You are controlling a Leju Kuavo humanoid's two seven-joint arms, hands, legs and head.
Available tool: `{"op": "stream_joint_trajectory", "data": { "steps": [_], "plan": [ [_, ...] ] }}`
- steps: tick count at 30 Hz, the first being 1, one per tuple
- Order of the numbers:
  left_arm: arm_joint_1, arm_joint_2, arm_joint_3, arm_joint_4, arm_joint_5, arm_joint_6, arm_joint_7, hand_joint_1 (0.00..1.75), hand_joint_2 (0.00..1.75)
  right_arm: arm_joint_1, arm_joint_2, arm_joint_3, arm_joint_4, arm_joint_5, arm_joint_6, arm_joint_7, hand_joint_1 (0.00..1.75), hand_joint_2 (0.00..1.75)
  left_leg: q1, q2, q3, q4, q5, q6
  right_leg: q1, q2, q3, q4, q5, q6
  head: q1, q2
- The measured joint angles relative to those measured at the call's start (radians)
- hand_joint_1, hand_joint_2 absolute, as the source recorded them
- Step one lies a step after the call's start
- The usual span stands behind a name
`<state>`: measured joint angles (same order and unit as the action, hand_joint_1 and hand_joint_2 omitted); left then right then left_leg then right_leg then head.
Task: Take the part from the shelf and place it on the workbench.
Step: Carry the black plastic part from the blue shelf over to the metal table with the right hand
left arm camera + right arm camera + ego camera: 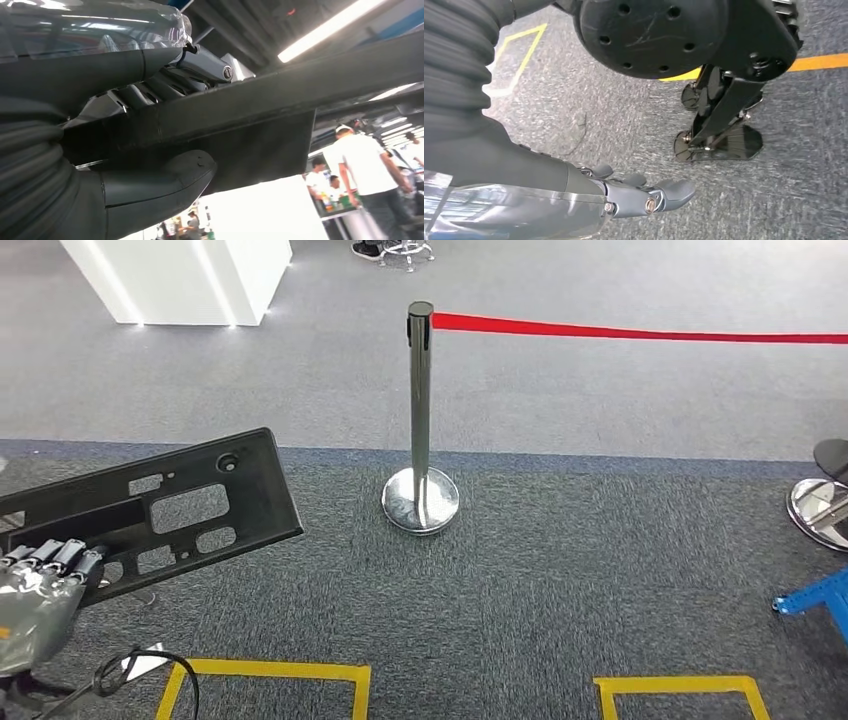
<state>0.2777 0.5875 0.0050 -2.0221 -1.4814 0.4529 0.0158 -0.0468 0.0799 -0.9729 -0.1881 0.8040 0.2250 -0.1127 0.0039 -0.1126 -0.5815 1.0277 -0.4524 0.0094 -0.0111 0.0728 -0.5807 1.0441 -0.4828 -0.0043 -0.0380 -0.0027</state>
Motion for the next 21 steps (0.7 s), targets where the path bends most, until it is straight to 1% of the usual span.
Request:
{"op": "stream_joint_trajectory", "data": {
  "steps": [1, 2, 3, 4, 5, 6, 7, 8, 9, 10, 11, 12, 13, 14, 15, 16, 17, 18, 19, 20, 21],
  "plan": [
    [-0.002, 0.0, 0.0, 0.0, 0.002, 0.0, 0.001, 1.75, 1.75, -0.003, 0.002, 0.0, 0.0, -0.002, -0.007, 0.006, 0.0, 1.75, 0.002, -0.011, -0.003, 0.001, 0.001, -0.007, 0.002, -0.007, 0.003, -0.005, -0.002, -0.002, 0.0, 0.0],
    [-0.002, 0.0, 0.0, 0.0, 0.003, 0.0, 0.002, 1.75, 1.75, -0.007, 0.005, -0.001, 0.0, -0.003, -0.015, 0.014, 0.0, 1.75, 0.005, -0.018, -0.006, 0.0, 0.001, -0.013, 0.003, -0.019, 0.005, -0.007, -0.001, -0.007, 0.0, 0.0],
    [-0.002, 0.001, 0.001, 0.0, 0.005, -0.001, 0.005, 1.75, 1.75, -0.01, 0.009, -0.001, 0.0, -0.004, -0.022, 0.02, 0.0, 1.75, 0.006, -0.009, -0.01, 0.007, -0.003, -0.018, 0.003, -0.031, 0.008, -0.012, 0.001, -0.013, 0.0, 0.0],
    [-0.003, 0.003, 0.002, 0.0, 0.007, -0.002, 0.007, 1.75, 1.75, -0.011, 0.012, -0.001, 0.0, -0.004, -0.027, 0.024, 0.0, 1.75, 0.006, 0.014, -0.02, 0.028, -0.016, -0.022, 0.002, -0.043, 0.012, -0.016, 0.002, -0.019, 0.0, 0.0],
    [-0.005, 0.005, 0.003, 0.0, 0.009, -0.004, 0.01, 1.75, 1.75, -0.012, 0.014, -0.001, 0.0, -0.003, -0.03, 0.026, 0.0, 1.75, 0.005, 0.043, -0.038, 0.069, -0.039, -0.027, 0.002, -0.056, 0.015, -0.02, 0.002, -0.025, 0.0, 0.0],
    [-0.007, 0.007, 0.005, 0.0, 0.01, -0.005, 0.012, 1.75, 1.75, -0.011, 0.014, -0.001, 0.0, -0.002, -0.031, 0.028, 0.0, 1.75, 0.006, 0.074, -0.065, 0.126, -0.068, -0.031, 0.004, -0.068, 0.017, -0.022, 0.001, -0.029, 0.0, 0.0],
    [-0.009, 0.008, 0.006, 0.0, 0.012, -0.005, 0.013, 1.75, 1.75, -0.011, 0.015, -0.001, 0.0, 0.0, -0.032, 0.028, 0.0, 1.75, 0.008, 0.091, -0.097, 0.191, -0.097, -0.036, 0.006, -0.08, 0.018, -0.021, -0.001, -0.032, 0.0, 0.0],
    [-0.008, 0.008, 0.007, 0.0, 0.013, -0.005, 0.014, 1.75, 1.75, -0.011, 0.015, -0.001, 0.0, 0.002, -0.032, 0.027, 0.0, 1.75, 0.01, 0.099, -0.124, 0.245, -0.115, -0.039, 0.008, -0.093, 0.019, -0.021, -0.003, -0.033, 0.0, 0.0],
    [-0.007, 0.008, 0.007, 0.0, 0.013, -0.005, 0.014, 1.75, 1.75, -0.01, 0.015, -0.001, 0.0, 0.003, -0.032, 0.027, 0.0, 1.75, 0.012, 0.104, -0.137, 0.269, -0.116, -0.042, 0.01, -0.105, 0.02, -0.021, -0.005, -0.033, 0.0, 0.0],
    [-0.006, 0.008, 0.008, 0.001, 0.014, -0.005, 0.014, 1.75, 1.75, -0.011, 0.016, -0.001, 0.0, 0.003, -0.032, 0.027, 0.0, 1.75, 0.014, 0.107, -0.13, 0.255, -0.099, -0.043, 0.011, -0.118, 0.022, -0.021, -0.008, -0.033, 0.0, 0.0],
    [-0.006, 0.008, 0.009, 0.001, 0.014, -0.005, 0.014, 1.75, 1.75, -0.011, 0.016, -0.001, 0.0, 0.003, -0.032, 0.026, 0.0, 1.75, 0.014, 0.114, -0.104, 0.204, -0.067, -0.042, 0.012, -0.131, 0.025, -0.021, -0.011, -0.031, 0.0, 0.0],
    [-0.006, 0.009, 0.01, 0.001, 0.015, -0.005, 0.014, 1.75, 1.75, -0.011, 0.016, -0.001, 0.0, 0.003, -0.032, 0.026, 0.0, 1.75, 0.013, 0.132, -0.068, 0.132, -0.036, -0.039, 0.013, -0.143, 0.03, -0.021, -0.014, -0.029, 0.0, 0.0],
    [-0.006, 0.009, 0.012, 0.001, 0.016, -0.005, 0.014, 1.75, 1.75, -0.011, 0.017, -0.001, 0.0, 0.004, -0.032, 0.026, 0.0, 1.75, 0.008, 0.152, -0.035, 0.068, -0.014, -0.034, 0.015, -0.153, 0.034, -0.021, -0.017, -0.026, 0.0, 0.0],
    [-0.007, 0.009, 0.014, 0.001, 0.017, -0.005, 0.015, 1.75, 1.75, -0.011, 0.017, -0.001, 0.0, 0.004, -0.032, 0.025, 0.0, 1.75, 0.004, 0.166, -0.012, 0.025, -0.002, -0.027, 0.017, -0.163, 0.037, -0.022, -0.02, -0.022, 0.0, 0.0],
    [-0.008, 0.01, 0.016, 0.001, 0.018, -0.005, 0.016, 1.75, 1.75, -0.012, 0.018, -0.001, 0.0, 0.004, -0.031, 0.025, 0.0, 1.75, -0.001, 0.173, -0.003, 0.004, 0.0, -0.02, 0.018, -0.172, 0.04, -0.022, -0.022, -0.018, 0.0, 0.0],
    [-0.007, 0.01, 0.017, 0.001, 0.019, -0.005, 0.017, 1.75, 1.75, -0.013, 0.018, -0.001, 0.0, 0.004, -0.03, 0.024, 0.0, 1.75, -0.006, 0.166, -0.004, 0.002, -0.001, -0.013, 0.019, -0.182, 0.042, -0.024, -0.023, -0.013, 0.0, 0.0],
    [-0.007, 0.011, 0.018, 0.001, 0.021, -0.004, 0.018, 1.75, 1.75, -0.015, 0.019, -0.001, 0.0, 0.004, -0.029, 0.024, 0.0, 1.75, -0.007, 0.154, -0.003, -0.002, 0.001, -0.006, 0.018, -0.192, 0.046, -0.026, -0.025, -0.008, 0.0, 0.0],
    [-0.004, 0.012, 0.02, 0.001, 0.021, -0.003, 0.018, 1.75, 1.75, -0.017, 0.019, -0.001, 0.0, 0.005, -0.029, 0.025, 0.0, 1.75, -0.005, 0.143, 0.001, -0.009, 0.004, 0.0, 0.016, -0.191, 0.05, -0.024, -0.029, -0.002, 0.0, 0.0],
    [-0.004, 0.013, 0.021, 0.001, 0.022, -0.002, 0.018, 1.75, 1.75, -0.018, 0.02, -0.001, 0.0, 0.006, -0.031, 0.026, 0.0, 1.75, -0.003, 0.132, 0.006, -0.017, 0.009, 0.006, 0.014, -0.175, 0.049, -0.011, -0.04, 0.002, 0.0, 0.0],
    [-0.007, 0.014, 0.021, 0.001, 0.022, -0.001, 0.019, 1.75, 1.75, -0.019, 0.02, -0.001, 0.0, 0.006, -0.033, 0.028, 0.0, 1.75, 0.0, 0.122, 0.01, -0.025, 0.012, 0.012, 0.013, -0.148, 0.036, 0.023, -0.06, 0.006, 0.0, 0.0],
    [-0.009, 0.014, 0.022, 0.001, 0.022, 0.0, 0.019, 1.75, 1.75, -0.019, 0.021, -0.001, 0.001, 0.007, -0.036, 0.03, 0.0, 1.75, 0.003, 0.113, 0.013, -0.029, 0.015, 0.016, 0.01, -0.116, 0.011, 0.077, -0.09, 0.008, 0.0, 0.0]
  ]
}}
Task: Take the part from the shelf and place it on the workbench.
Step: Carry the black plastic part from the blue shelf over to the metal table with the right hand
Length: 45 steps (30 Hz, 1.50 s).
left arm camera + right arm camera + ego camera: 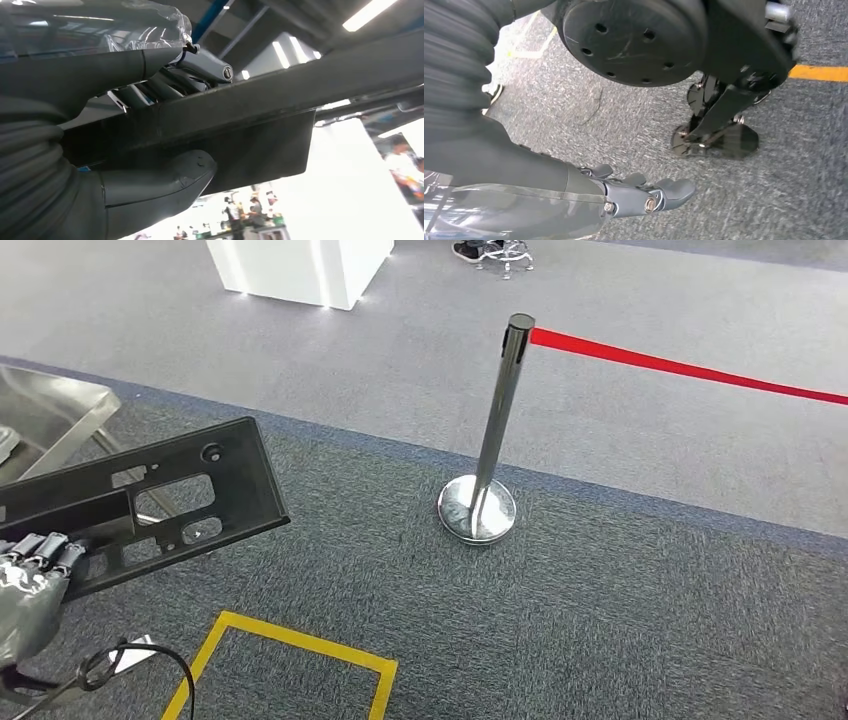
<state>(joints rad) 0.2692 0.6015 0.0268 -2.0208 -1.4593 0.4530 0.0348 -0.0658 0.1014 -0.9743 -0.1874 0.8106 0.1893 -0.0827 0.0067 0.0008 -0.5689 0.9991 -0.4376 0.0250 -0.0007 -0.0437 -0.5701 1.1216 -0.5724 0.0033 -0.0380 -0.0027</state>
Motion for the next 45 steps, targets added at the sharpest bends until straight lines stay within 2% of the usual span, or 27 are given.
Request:
{"op": "stream_joint_trajectory", "data": {
  "steps": [2, 3, 4, 6, 8, 10, 12, 14, 16, 18, 19, 20, 21, 23, 25, 27, 28, 30, 31, 33, 34, 35, 38, 40, 42, 43, 45],
  "plan": [
    [-0.004, 0.0, 0.0, 0.001, 0.0, 0.001, 0.0, 1.75, 1.75, 0.001, 0.003, 0.0, 0.001, 0.0, -0.006, 0.003, 0.0, 1.75, -0.001, -0.021, -0.002, 0.0, 0.0, 0.003, -0.002, 0.035, -0.069, 0.129, -0.055, 0.001, 0.0, 0.0],
    [-0.004, 0.0, 0.0, 0.001, 0.0, 0.002, 0.0, 1.75, 1.75, 0.001, 0.004, 0.0, 0.002, 0.0, -0.008, 0.005, 0.0, 1.75, -0.001, -0.033, -0.002, 0.001, 0.0, 0.003, -0.003, 0.04, -0.092, 0.167, -0.06, 0.002, 0.0, 0.0],
    [-0.004, 0.0, 0.0, 0.002, 0.001, 0.002, 0.0, 1.75, 1.75, 0.002, 0.005, 0.0, 0.002, 0.0, -0.01, 0.007, 0.0, 1.75, -0.002, -0.046, -0.001, 0.003, -0.001, 0.003, -0.003, 0.041, -0.099, 0.167, -0.045, 0.002, 0.0, 0.0],
    [-0.004, 0.0, 0.0, 0.003, 0.003, 0.003, 0.0, 1.75, 1.75, 0.003, 0.005, 0.0, 0.002, 0.0, -0.011, 0.01, 0.0, 1.75, -0.001, -0.073, 0.0, 0.011, -0.006, -0.001, -0.007, 0.057, -0.061, 0.063, 0.034, 0.001, 0.0, 0.0],
    [-0.005, 0.0, 0.0, 0.004, 0.004, 0.005, 0.0, 1.75, 1.75, 0.004, 0.005, 0.0, 0.003, 0.0, -0.011, 0.012, 0.0, 1.75, -0.001, -0.097, -0.005, 0.022, -0.012, -0.01, -0.011, 0.101, -0.015, -0.05, 0.083, 0.0, 0.0, 0.0],
    [-0.006, 0.0, 0.0, 0.005, 0.005, 0.007, 0.0, 1.75, 1.75, 0.003, 0.006, 0.0, 0.004, 0.0, -0.011, 0.013, 0.0, 1.75, 0.002, -0.118, -0.014, 0.028, -0.014, -0.022, -0.011, 0.122, -0.002, -0.082, 0.083, -0.004, 0.0, 0.0],
    [-0.004, 0.0, 0.0, 0.005, 0.006, 0.009, 0.0, 1.75, 1.75, 0.0, 0.009, 0.0, 0.004, 0.0, -0.011, 0.013, 0.0, 1.75, 0.008, -0.13, -0.02, 0.028, -0.012, -0.034, -0.009, 0.1, 0.002, -0.089, 0.086, -0.012, 0.0, 0.0],
    [-0.004, 0.0, 0.001, 0.006, 0.008, 0.012, 0.0, 1.75, 1.75, 0.0, 0.011, 0.0, 0.004, 0.0, -0.012, 0.014, 0.0, 1.75, 0.006, -0.087, -0.037, 0.061, -0.033, -0.043, -0.01, 0.075, 0.009, -0.099, 0.088, -0.024, 0.0, 0.0],
    [-0.008, 0.0, 0.001, 0.006, 0.01, 0.015, 0.001, 1.75, 1.75, 0.002, 0.012, 0.0, 0.004, -0.001, -0.014, 0.014, 0.0, 1.75, 0.006, -0.026, -0.089, 0.169, -0.089, -0.051, -0.008, 0.049, 0.014, -0.104, 0.087, -0.033, 0.0, 0.0],
    [-0.009, 0.0, 0.001, 0.008, 0.012, 0.017, 0.002, 1.75, 1.75, 0.003, 0.012, -0.001, 0.004, -0.003, -0.014, 0.014, 0.0, 1.75, 0.01, -0.009, -0.15, 0.289, -0.133, -0.057, -0.003, 0.023, 0.015, -0.104, 0.083, -0.037, 0.0, 0.0],
    [-0.008, 0.0, 0.001, 0.01, 0.013, 0.017, 0.002, 1.75, 1.75, 0.003, 0.012, -0.002, 0.004, -0.004, -0.015, 0.014, 0.0, 1.75, 0.011, -0.007, -0.16, 0.308, -0.131, -0.058, -0.002, 0.01, 0.016, -0.104, 0.081, -0.037, 0.0, 0.0],
    [-0.008, 0.0, 0.001, 0.011, 0.013, 0.017, 0.002, 1.75, 1.75, 0.003, 0.012, -0.002, 0.004, -0.005, -0.015, 0.014, 0.0, 1.75, 0.011, -0.005, -0.15, 0.286, -0.109, -0.058, -0.001, -0.003, 0.018, -0.104, 0.078, -0.037, 0.0, 0.0],
    [-0.007, 0.0, 0.001, 0.012, 0.014, 0.017, 0.002, 1.75, 1.75, 0.002, 0.013, -0.003, 0.004, -0.005, -0.015, 0.014, 0.0, 1.75, 0.01, 0.005, -0.118, 0.225, -0.074, -0.055, 0.0, -0.016, 0.023, -0.104, 0.075, -0.035, 0.0, 0.0],
    [-0.008, 0.0, 0.001, 0.013, 0.014, 0.018, 0.003, 1.75, 1.75, 0.002, 0.014, -0.003, 0.004, -0.005, -0.015, 0.014, 0.0, 1.75, 0.003, 0.046, -0.047, 0.085, -0.021, -0.044, 0.004, -0.038, 0.032, -0.104, 0.068, -0.03, 0.0, 0.0],
    [-0.01, 0.0, 0.003, 0.013, 0.016, 0.019, 0.005, 1.75, 1.75, 0.001, 0.016, -0.004, 0.005, -0.006, -0.014, 0.014, 0.0, 1.75, -0.007, 0.064, -0.02, 0.029, -0.012, -0.03, 0.007, -0.057, 0.038, -0.104, 0.062, -0.021, 0.0, 0.0],
    [-0.009, -0.001, 0.005, 0.013, 0.02, 0.02, 0.008, 1.75, 1.75, -0.002, 0.018, -0.004, 0.005, -0.007, -0.014, 0.014, 0.0, 1.75, -0.008, 0.041, -0.019, 0.025, -0.009, -0.017, 0.007, -0.072, 0.043, -0.105, 0.057, -0.012, 0.0, 0.0],
    [-0.008, -0.002, 0.007, 0.013, 0.022, 0.02, 0.009, 1.75, 1.75, -0.004, 0.019, -0.004, 0.005, -0.008, -0.014, 0.014, 0.0, 1.75, -0.006, 0.03, -0.015, 0.018, -0.006, -0.012, 0.005, -0.061, 0.045, -0.099, 0.052, -0.006, 0.0, 0.0],
    [-0.011, -0.006, 0.011, 0.013, 0.026, 0.021, 0.01, 1.75, 1.75, -0.004, 0.02, -0.004, 0.005, -0.008, -0.015, 0.014, 0.0, 1.75, 0.0, 0.01, -0.008, 0.007, 0.0, 0.0, 0.001, -0.009, 0.021, -0.039, 0.014, 0.001, 0.0, 0.0],
    [-0.012, -0.01, 0.013, 0.013, 0.027, 0.021, 0.012, 1.75, 1.75, -0.004, 0.02, -0.004, 0.005, -0.008, -0.015, 0.014, 0.0, 1.75, 0.0, 0.001, -0.008, 0.006, 0.001, 0.003, -0.001, 0.02, -0.009, 0.02, -0.016, 0.002, 0.0, 0.0],
    [-0.015, -0.019, 0.014, 0.014, 0.028, 0.02, 0.015, 1.75, 1.75, -0.002, 0.021, -0.005, 0.005, -0.01, -0.016, 0.014, 0.0, 1.75, 0.0, -0.021, -0.009, 0.007, 0.001, 0.006, -0.002, 0.041, -0.08, 0.146, -0.064, 0.004, 0.0, 0.0],
    [-0.014, -0.024, 0.014, 0.014, 0.029, 0.02, 0.016, 1.75, 1.75, -0.002, 0.021, -0.006, 0.005, -0.011, -0.015, 0.013, 0.0, 1.75, 0.0, -0.033, -0.009, 0.008, 0.001, 0.006, -0.003, 0.043, -0.1, 0.175, -0.063, 0.005, 0.0, 0.0],
    [-0.014, -0.029, 0.015, 0.014, 0.029, 0.019, 0.018, 1.75, 1.75, -0.001, 0.021, -0.006, 0.005, -0.012, -0.015, 0.013, 0.0, 1.75, 0.001, -0.046, -0.009, 0.01, 0.0, 0.005, -0.004, 0.044, -0.1, 0.163, -0.039, 0.006, 0.0, 0.0],
    [-0.015, -0.041, 0.018, 0.014, 0.029, 0.018, 0.022, 1.75, 1.75, -0.002, 0.021, -0.007, 0.006, -0.012, -0.016, 0.014, 0.0, 1.75, 0.002, -0.084, -0.011, 0.023, -0.007, -0.005, -0.011, 0.08, -0.024, -0.02, 0.067, 0.004, 0.0, 0.0],
    [-0.016, -0.045, 0.021, 0.014, 0.028, 0.014, 0.025, 1.75, 1.75, -0.001, 0.021, -0.008, 0.006, -0.012, -0.017, 0.015, 0.0, 1.75, 0.002, -0.106, -0.018, 0.031, -0.01, -0.016, -0.012, 0.103, 0.003, -0.084, 0.081, 0.001, 0.0, 0.0],
    [-0.015, -0.049, 0.023, 0.014, 0.028, 0.011, 0.027, 1.75, 1.75, -0.003, 0.022, -0.009, 0.006, -0.012, -0.017, 0.015, 0.0, 1.75, 0.005, -0.126, -0.024, 0.029, -0.007, -0.028, -0.009, 0.088, 0.005, -0.087, 0.08, -0.007, 0.0, 0.0],
    [-0.014, -0.05, 0.024, 0.014, 0.028, 0.01, 0.028, 1.75, 1.75, -0.003, 0.023, -0.009, 0.006, -0.012, -0.017, 0.015, 0.0, 1.75, 0.007, -0.124, -0.026, 0.031, -0.008, -0.033, -0.009, 0.078, 0.006, -0.09, 0.082, -0.014, 0.0, 0.0],
    [-0.015, -0.051, 0.027, 0.014, 0.028, 0.009, 0.028, 1.75, 1.75, -0.004, 0.024, -0.01, 0.006, -0.012, -0.017, 0.016, 0.0, 1.75, 0.006, -0.08, -0.046, 0.071, -0.034, -0.041, -0.011, 0.055, 0.01, -0.098, 0.085, -0.026, 0.0, 0.0]
  ]
}}
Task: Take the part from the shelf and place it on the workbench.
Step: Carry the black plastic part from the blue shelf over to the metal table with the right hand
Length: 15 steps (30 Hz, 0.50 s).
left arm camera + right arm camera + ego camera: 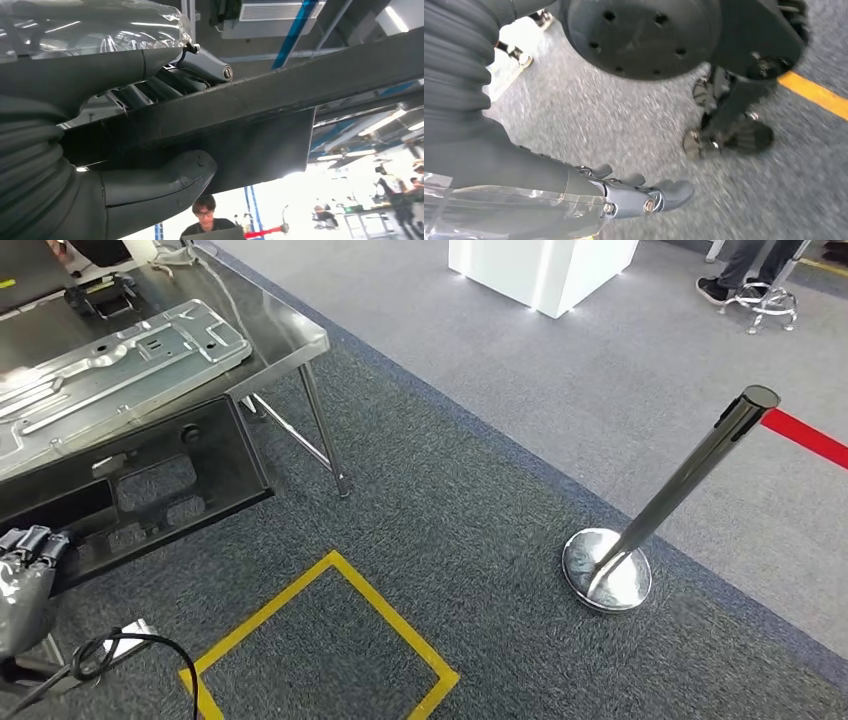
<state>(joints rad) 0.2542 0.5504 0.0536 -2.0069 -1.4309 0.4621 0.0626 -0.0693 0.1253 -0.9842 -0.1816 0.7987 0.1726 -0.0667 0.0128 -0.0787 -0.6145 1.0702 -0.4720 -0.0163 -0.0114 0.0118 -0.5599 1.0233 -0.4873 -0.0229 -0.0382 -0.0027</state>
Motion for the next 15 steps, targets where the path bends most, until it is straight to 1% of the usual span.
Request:
{"op": "stream_joint_trajectory", "data": {
  "steps": [1, 2, 3, 4, 5, 6, 7, 8, 9, 10, 11, 12, 13, 14, 15],
  "plan": [
    [-0.002, -0.001, 0.001, 0.0, 0.0, 0.0, 0.0, 1.75, 1.75, 0.0, 0.0, 0.0, 0.0, 0.0, 0.0, 0.0, 0.0, 1.75, 0.0, 0.032, -0.022, 0.049, -0.028, -0.004, 0.0, -0.011, 0.001, -0.003, 0.0, -0.005, 0.0, 0.0],
    [-0.005, -0.002, 0.002, 0.0, 0.0, 0.0, 0.0, 1.75, 1.75, 0.001, 0.0, -0.001, 0.0, 0.0, 0.0, 0.0, 0.0, 1.75, 0.0, 0.056, -0.052, 0.113, -0.061, -0.008, 0.002, -0.021, 0.001, -0.003, -0.001, -0.008, 0.0, 0.0],
    [-0.006, -0.004, 0.002, 0.0, 0.0, 0.0, 0.0, 1.75, 1.75, 0.001, 0.0, -0.002, 0.0, 0.0, 0.0, 0.0, 0.0, 1.75, 0.001, 0.067, -0.084, 0.178, -0.09, -0.011, 0.004, -0.033, 0.001, -0.003, -0.002, -0.01, 0.0, 0.0],
    [-0.005, -0.006, 0.002, 0.001, 0.0, 0.0, 0.0, 1.75, 1.75, 0.002, 0.001, -0.002, 0.0, 0.0, 0.0, 0.0, 0.0, 1.75, 0.002, 0.071, -0.106, 0.225, -0.104, -0.013, 0.005, -0.045, 0.002, -0.003, -0.004, -0.01, 0.0, 0.0],
    [-0.005, -0.007, 0.002, 0.002, 0.0, 0.0, 0.0, 1.75, 1.75, 0.003, 0.001, -0.002, 0.0, 0.0, 0.0, 0.0, 0.0, 1.75, 0.002, 0.073, -0.112, 0.236, -0.099, -0.013, 0.006, -0.057, 0.003, -0.002, -0.006, -0.01, 0.0, 0.0],
    [-0.005, -0.009, 0.002, 0.002, 0.0, 0.0, 0.0, 1.75, 1.75, 0.003, 0.001, -0.003, 0.0, 0.0, 0.0, 0.0, 0.0, 1.75, 0.002, 0.076, -0.097, 0.208, -0.076, -0.013, 0.006, -0.069, 0.005, -0.002, -0.009, -0.009, 0.0, 0.0],
    [-0.005, -0.009, 0.003, 0.003, 0.0, 0.0, 0.0, 1.75, 1.75, 0.003, 0.002, -0.003, 0.0, 0.0, 0.0, 0.0, 0.0, 1.75, 0.001, 0.089, -0.064, 0.145, -0.041, -0.01, 0.007, -0.081, 0.009, -0.002, -0.012, -0.007, 0.0, 0.0],
    [-0.006, -0.01, 0.003, 0.003, 0.0, 0.0, 0.0, 1.75, 1.75, 0.003, 0.002, -0.003, 0.0, 0.0, 0.0, 0.0, 0.0, 1.75, -0.002, 0.116, -0.026, 0.073, -0.012, -0.006, 0.009, -0.091, 0.014, -0.002, -0.015, -0.005, 0.0, 0.0],
    [-0.007, -0.01, 0.003, 0.003, 0.0, 0.0, 0.0, 1.75, 1.75, 0.003, 0.003, -0.003, 0.0, 0.0, 0.0, 0.0, 0.0, 1.75, -0.007, 0.138, 0.003, 0.014, 0.008, 0.001, 0.011, -0.101, 0.018, -0.002, -0.019, -0.001, 0.0, 0.0],
    [-0.008, -0.01, 0.003, 0.003, 0.0, 0.0, 0.0, 1.75, 1.75, 0.002, 0.004, -0.003, 0.0, 0.0, 0.0, 0.0, 0.0, 1.75, -0.012, 0.155, 0.021, -0.024, 0.017, 0.009, 0.014, -0.11, 0.021, -0.002, -0.022, 0.003, 0.0, 0.0],
    [-0.009, -0.011, 0.004, 0.003, 0.0, 0.0, 0.0, 1.75, 1.75, 0.001, 0.004, -0.003, 0.0, 0.0, 0.0, 0.0, 0.0, 1.75, -0.017, 0.159, 0.025, -0.037, 0.014, 0.015, 0.016, -0.12, 0.024, -0.002, -0.024, 0.008, 0.0, 0.0],
    [-0.009, -0.011, 0.004, 0.003, 0.0, 0.0, 0.0, 1.75, 1.75, 0.0, 0.004, -0.003, 0.0, 0.0, 0.0, 0.0, 0.0, 1.75, -0.02, 0.146, 0.024, -0.039, 0.015, 0.022, 0.017, -0.131, 0.027, -0.004, -0.027, 0.013, 0.0, 0.0],
    [-0.008, -0.012, 0.005, 0.003, 0.0, 0.001, 0.0, 1.75, 1.75, -0.002, 0.004, -0.003, 0.0, 0.0, 0.0, 0.0, 0.0, 1.75, -0.017, 0.133, 0.026, -0.044, 0.017, 0.028, 0.018, -0.138, 0.03, -0.005, -0.03, 0.018, 0.0, 0.0],
    [-0.007, -0.013, 0.006, 0.003, -0.001, 0.004, -0.001, 1.75, 1.75, -0.002, 0.004, -0.004, 0.0, 0.001, 0.0, 0.0, 0.0, 1.75, -0.014, 0.121, 0.03, -0.049, 0.02, 0.034, 0.017, -0.13, 0.032, 0.0, -0.036, 0.024, 0.0, 0.0],
    [-0.008, -0.014, 0.007, 0.003, -0.001, 0.006, -0.002, 1.75, 1.75, -0.003, 0.004, -0.004, 0.0, 0.001, 0.0, 0.0, 0.0, 1.75, -0.011, 0.11, 0.034, -0.055, 0.023, 0.04, 0.016, -0.108, 0.026, 0.02, -0.049, 0.029, 0.0, 0.0]
  ]
}}
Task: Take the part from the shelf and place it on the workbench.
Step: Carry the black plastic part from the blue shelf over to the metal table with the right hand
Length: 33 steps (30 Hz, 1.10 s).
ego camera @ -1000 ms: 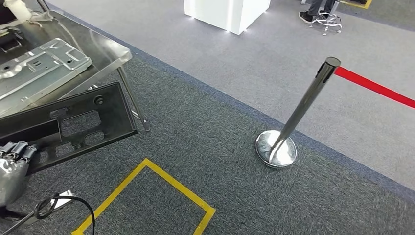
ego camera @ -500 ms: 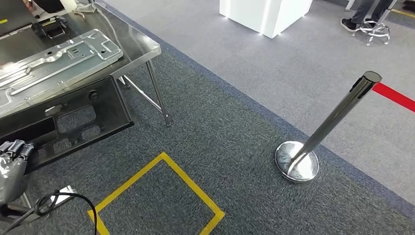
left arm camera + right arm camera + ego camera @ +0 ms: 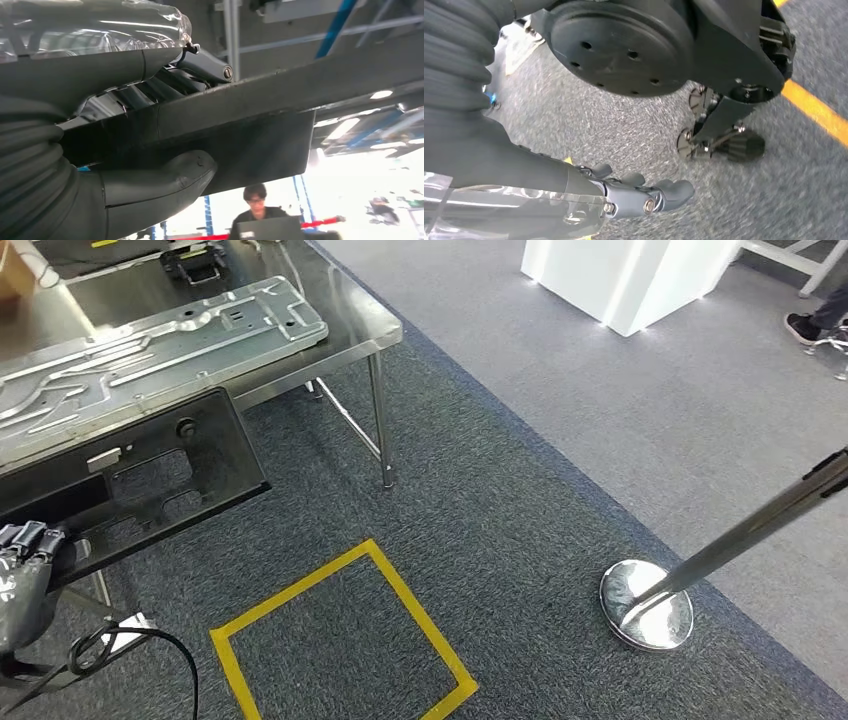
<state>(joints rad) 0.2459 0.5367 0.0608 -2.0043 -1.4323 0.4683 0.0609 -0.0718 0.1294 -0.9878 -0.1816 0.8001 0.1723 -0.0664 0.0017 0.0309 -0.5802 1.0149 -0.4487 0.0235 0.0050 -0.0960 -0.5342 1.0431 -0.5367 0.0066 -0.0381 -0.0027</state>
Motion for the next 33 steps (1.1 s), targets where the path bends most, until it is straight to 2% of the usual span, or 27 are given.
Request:
{"op": "stream_joint_trajectory", "data": {
  "steps": [2, 3, 4, 5, 6, 7, 8, 9, 10, 11, 12, 13, 14, 16, 17, 18, 19, 20, 21, 22, 23, 25, 26, 27, 29, 31, 33],
  "plan": [
    [-0.004, -0.003, 0.001, 0.0, -0.001, 0.005, -0.003, 1.75, 1.75, 0.001, 0.0, 0.0, 0.0, 0.001, -0.002, 0.0, 0.0, 1.75, 0.003, -0.022, 0.004, -0.005, 0.004, 0.008, -0.003, 0.062, -0.053, 0.106, -0.053, 0.005, 0.0, 0.0],
    [-0.007, -0.005, 0.001, 0.0, -0.001, 0.006, -0.004, 1.75, 1.75, 0.002, 0.0, 0.0, 0.0, 0.001, -0.003, 0.0, 0.0, 1.75, 0.003, -0.035, 0.004, -0.005, 0.004, 0.01, -0.004, 0.081, -0.093, 0.178, -0.081, 0.005, 0.0, 0.0],
    [-0.007, -0.007, 0.001, 0.0, -0.001, 0.007, -0.005, 1.75, 1.75, 0.002, 0.0, 0.0, 0.0, 0.001, -0.003, 0.0, 0.0, 1.75, 0.003, -0.048, 0.004, -0.004, 0.004, 0.012, -0.004, 0.09, -0.129, 0.236, -0.097, 0.005, 0.0, 0.0],
    [-0.007, -0.009, 0.001, 0.0, -0.001, 0.007, -0.005, 1.75, 1.75, 0.003, 0.0, 0.0, 0.0, 0.002, -0.003, -0.001, 0.0, 1.75, 0.003, -0.061, 0.005, -0.003, 0.003, 0.012, -0.004, 0.094, -0.15, 0.263, -0.093, 0.005, 0.0, 0.0],
    [-0.007, -0.01, 0.001, 0.0, -0.001, 0.007, -0.005, 1.75, 1.75, 0.002, 0.0, -0.001, 0.0, 0.002, -0.004, -0.001, 0.0, 1.75, 0.002, -0.075, 0.007, -0.002, 0.001, 0.012, -0.004, 0.096, -0.152, 0.251, -0.067, 0.003, 0.0, 0.0],
    [-0.007, -0.012, 0.001, 0.0, -0.001, 0.007, -0.005, 1.75, 1.75, 0.002, 0.0, -0.001, 0.0, 0.002, -0.005, -0.001, 0.0, 1.75, 0.002, -0.089, 0.009, -0.001, -0.001, 0.011, -0.005, 0.1, -0.136, 0.203, -0.027, 0.001, 0.0, 0.0],
    [-0.008, -0.013, 0.001, 0.0, -0.001, 0.007, -0.005, 1.75, 1.75, 0.002, 0.0, -0.001, 0.0, 0.003, -0.006, -0.001, 0.0, 1.75, 0.003, -0.102, 0.011, 0.001, -0.003, 0.009, -0.006, 0.114, -0.11, 0.135, 0.017, -0.002, 0.0, 0.0],
    [-0.009, -0.014, 0.001, 0.001, -0.001, 0.007, -0.005, 1.75, 1.75, 0.002, 0.0, -0.001, 0.0, 0.003, -0.008, 0.0, 0.0, 1.75, 0.001, -0.115, 0.011, 0.004, -0.007, 0.006, -0.009, 0.134, -0.084, 0.069, 0.048, -0.005, 0.0, 0.0],
    [-0.011, -0.015, 0.001, 0.001, -0.001, 0.008, -0.005, 1.75, 1.75, 0.003, 0.0, -0.001, 0.0, 0.003, -0.009, 0.0, 0.0, 1.75, 0.001, -0.127, 0.009, 0.007, -0.009, 0.002, -0.011, 0.151, -0.065, 0.022, 0.064, -0.007, 0.0, 0.0],
    [-0.013, -0.016, 0.001, 0.003, 0.0, 0.009, -0.006, 1.75, 1.75, 0.003, 0.0, -0.001, 0.0, 0.004, -0.01, 0.0, 0.0, 1.75, 0.002, -0.138, 0.006, 0.009, -0.009, -0.003, -0.012, 0.162, -0.054, -0.005, 0.068, -0.009, 0.0, 0.0],
    [-0.015, -0.016, 0.001, 0.004, 0.002, 0.01, -0.007, 1.75, 1.75, 0.003, 0.0, -0.001, 0.0, 0.004, -0.009, 0.001, 0.0, 1.75, 0.003, -0.15, 0.003, 0.009, -0.009, -0.01, -0.012, 0.162, -0.051, -0.012, 0.064, -0.011, 0.0, 0.0],
    [-0.015, -0.016, 0.001, 0.005, 0.005, 0.01, -0.008, 1.75, 1.75, 0.002, 0.001, -0.001, 0.0, 0.005, -0.009, 0.001, 0.0, 1.75, 0.005, -0.161, 0.0, 0.006, -0.008, -0.017, -0.011, 0.151, -0.049, -0.016, 0.065, -0.014, 0.0, 0.0],
    [-0.015, -0.016, 0.001, 0.006, 0.008, 0.01, -0.008, 1.75, 1.75, 0.001, 0.001, -0.001, 0.0, 0.006, -0.008, 0.001, 0.0, 1.75, 0.007, -0.155, -0.001, 0.009, -0.01, -0.023, -0.011, 0.141, -0.045, -0.021, 0.066, -0.019, 0.0, 0.0],
    [-0.02, -0.015, 0.001, 0.008, 0.016, 0.008, -0.009, 1.75, 1.75, 0.001, 0.003, -0.001, 0.0, 0.006, -0.006, 0.002, 0.0, 1.75, 0.006, -0.108, -0.021, 0.052, -0.036, -0.033, -0.015, 0.118, -0.036, -0.032, 0.068, -0.03, 0.0, 0.0],
    [-0.025, -0.016, 0.001, 0.01, 0.019, 0.005, -0.01, 1.75, 1.75, 0.002, 0.002, -0.001, 0.0, 0.006, -0.006, 0.002, 0.0, 1.75, 0.007, -0.075, -0.043, 0.101, -0.061, -0.037, -0.015, 0.107, -0.033, -0.035, 0.068, -0.034, 0.0, 0.0],
    [-0.03, -0.016, 0.0, 0.011, 0.022, 0.003, -0.01, 1.75, 1.75, 0.002, 0.002, -0.001, 0.0, 0.006, -0.006, 0.002, 0.0, 1.75, 0.009, -0.053, -0.075, 0.164, -0.091, -0.042, -0.014, 0.096, -0.031, -0.036, 0.066, -0.036, 0.0, 0.0],
    [-0.033, -0.016, 0.0, 0.013, 0.024, 0.0, -0.01, 1.75, 1.75, 0.003, 0.001, -0.001, 0.0, 0.006, -0.006, 0.002, 0.0, 1.75, 0.012, -0.043, -0.107, 0.226, -0.114, -0.046, -0.012, 0.085, -0.031, -0.035, 0.064, -0.037, 0.0, 0.0],
    [-0.033, -0.016, -0.002, 0.016, 0.025, -0.002, -0.01, 1.75, 1.75, 0.003, 0.001, -0.001, 0.0, 0.006, -0.006, 0.002, 0.0, 1.75, 0.014, -0.039, -0.128, 0.265, -0.122, -0.049, -0.011, 0.073, -0.029, -0.035, 0.062, -0.037, 0.0, 0.0],
    [-0.033, -0.016, -0.003, 0.018, 0.025, -0.002, -0.01, 1.75, 1.75, 0.003, 0.001, -0.001, 0.0, 0.007, -0.006, 0.002, 0.0, 1.75, 0.015, -0.036, -0.132, 0.27, -0.111, -0.05, -0.011, 0.06, -0.028, -0.034, 0.059, -0.037, 0.0, 0.0],
    [-0.033, -0.016, -0.004, 0.021, 0.026, -0.003, -0.01, 1.75, 1.75, 0.003, 0.001, -0.001, 0.0, 0.007, -0.007, 0.003, 0.0, 1.75, 0.015, -0.032, -0.113, 0.232, -0.082, -0.05, -0.01, 0.049, -0.025, -0.033, 0.056, -0.035, 0.0, 0.0],
    [-0.034, -0.016, -0.005, 0.022, 0.027, -0.003, -0.01, 1.75, 1.75, 0.003, 0.001, -0.001, 0.0, 0.007, -0.009, 0.003, 0.0, 1.75, 0.015, -0.02, -0.079, 0.163, -0.046, -0.048, -0.01, 0.038, -0.021, -0.032, 0.053, -0.033, 0.0, 0.0],
    [-0.038, -0.016, -0.006, 0.023, 0.029, -0.003, -0.01, 1.75, 1.75, 0.003, 0.002, -0.001, 0.0, 0.008, -0.015, 0.004, 0.0, 1.75, 0.007, 0.011, -0.016, 0.041, -0.005, -0.038, -0.006, 0.02, -0.013, -0.032, 0.046, -0.026, 0.0, 0.0],
    [-0.039, -0.016, -0.007, 0.024, 0.03, -0.003, -0.009, 1.75, 1.75, 0.001, 0.002, -0.001, 0.0, 0.008, -0.018, 0.004, 0.0, 1.75, 0.003, 0.019, -0.003, 0.012, -0.001, -0.032, -0.005, 0.012, -0.011, -0.032, 0.044, -0.021, 0.0, 0.0],
    [-0.04, -0.016, -0.007, 0.025, 0.031, -0.003, -0.008, 1.75, 1.75, 0.0, 0.002, -0.001, 0.0, 0.008, -0.02, 0.005, 0.0, 1.75, -0.001, 0.018, -0.001, 0.006, -0.006, -0.026, -0.003, 0.004, -0.009, -0.033, 0.042, -0.016, 0.0, 0.0],
    [-0.039, -0.016, -0.007, 0.025, 0.032, -0.003, -0.007, 1.75, 1.75, -0.004, 0.002, -0.001, 0.0, 0.007, -0.023, 0.007, 0.0, 1.75, 0.001, 0.0, 0.0, 0.001, -0.003, -0.014, -0.004, -0.003, -0.003, -0.033, 0.038, -0.004, 0.0, 0.0],
    [-0.041, -0.016, -0.007, 0.026, 0.033, -0.003, -0.006, 1.75, 1.75, -0.005, 0.002, -0.001, 0.0, 0.002, -0.022, 0.007, 0.0, 1.75, 0.007, -0.013, 0.005, -0.007, 0.002, -0.003, -0.007, 0.035, -0.013, -0.001, 0.014, 0.005, 0.0, 0.0],
    [-0.044, -0.018, -0.008, 0.027, 0.033, -0.005, -0.005, 1.75, 1.75, -0.003, 0.002, -0.004, 0.0, -0.007, -0.018, 0.007, 0.0, 1.75, 0.009, -0.022, 0.007, -0.01, 0.004, 0.006, -0.01, 0.082, -0.069, 0.108, -0.045, 0.01, 0.0, 0.0]
  ]
}}
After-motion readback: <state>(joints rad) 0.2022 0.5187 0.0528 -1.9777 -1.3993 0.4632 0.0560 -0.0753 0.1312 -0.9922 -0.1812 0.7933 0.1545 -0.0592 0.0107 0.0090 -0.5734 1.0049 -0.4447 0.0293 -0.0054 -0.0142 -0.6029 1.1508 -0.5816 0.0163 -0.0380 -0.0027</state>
